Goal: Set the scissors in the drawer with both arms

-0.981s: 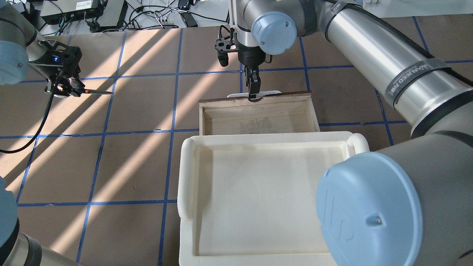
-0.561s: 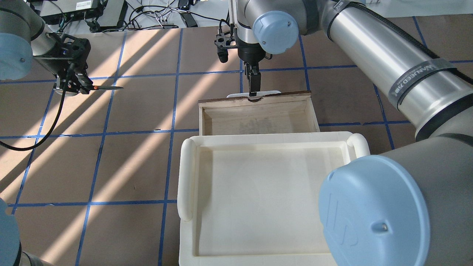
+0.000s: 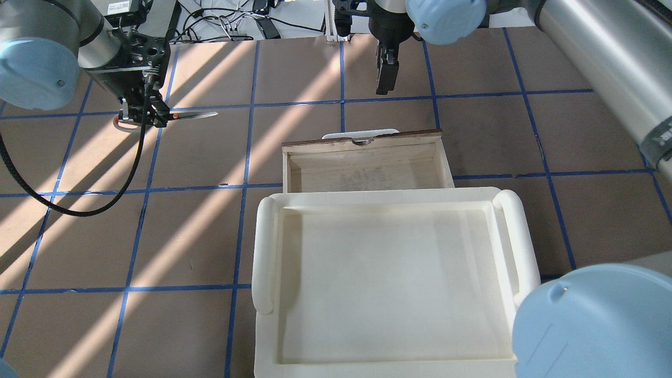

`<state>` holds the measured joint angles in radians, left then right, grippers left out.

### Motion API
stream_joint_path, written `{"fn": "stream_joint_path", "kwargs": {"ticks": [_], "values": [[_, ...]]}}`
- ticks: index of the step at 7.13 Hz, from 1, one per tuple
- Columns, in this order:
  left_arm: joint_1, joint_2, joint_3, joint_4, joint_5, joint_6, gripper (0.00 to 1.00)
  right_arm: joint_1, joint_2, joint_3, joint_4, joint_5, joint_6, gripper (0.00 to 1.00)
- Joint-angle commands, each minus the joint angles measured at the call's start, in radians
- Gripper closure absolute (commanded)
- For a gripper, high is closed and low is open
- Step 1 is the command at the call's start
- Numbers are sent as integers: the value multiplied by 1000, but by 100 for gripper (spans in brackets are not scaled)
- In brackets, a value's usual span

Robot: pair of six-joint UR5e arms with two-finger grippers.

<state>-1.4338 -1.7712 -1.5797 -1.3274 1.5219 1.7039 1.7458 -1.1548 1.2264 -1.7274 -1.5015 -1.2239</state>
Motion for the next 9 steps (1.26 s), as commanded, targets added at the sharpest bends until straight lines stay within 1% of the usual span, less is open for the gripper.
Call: {"fn": "stream_joint_path", "kwargs": {"ticks": [1, 2, 3, 4, 5, 6, 7, 8, 9], "values": [[-161, 45, 0, -27, -3, -221, 100, -98, -182, 144, 38, 6, 154, 0], [-236, 48, 0, -29, -2, -328, 100, -130, -279, 216, 42, 6, 232, 0], [-297, 50, 0, -29, 0, -393, 100, -138, -357, 267, 58, -3, 383, 0], [-353, 32, 0, -29, -8, -485, 100, -140, -415, 287, 95, -5, 502, 0], [-408, 23, 0, -26, -9, -522, 100, -138, -465, 289, 197, -2, 658, 0], [-430, 12, -2, -21, -9, -555, 100, -138, -474, 289, 228, -3, 823, 0], [-448, -2, -2, -24, -44, -573, 100, -134, -486, 289, 233, -8, 936, 0], [-467, -22, -2, -20, -67, -585, 100, -134, -493, 292, 236, -9, 1016, 0], [-482, -39, -2, -16, -68, -586, 100, -132, -499, 298, 238, -44, 1071, 0]]}}
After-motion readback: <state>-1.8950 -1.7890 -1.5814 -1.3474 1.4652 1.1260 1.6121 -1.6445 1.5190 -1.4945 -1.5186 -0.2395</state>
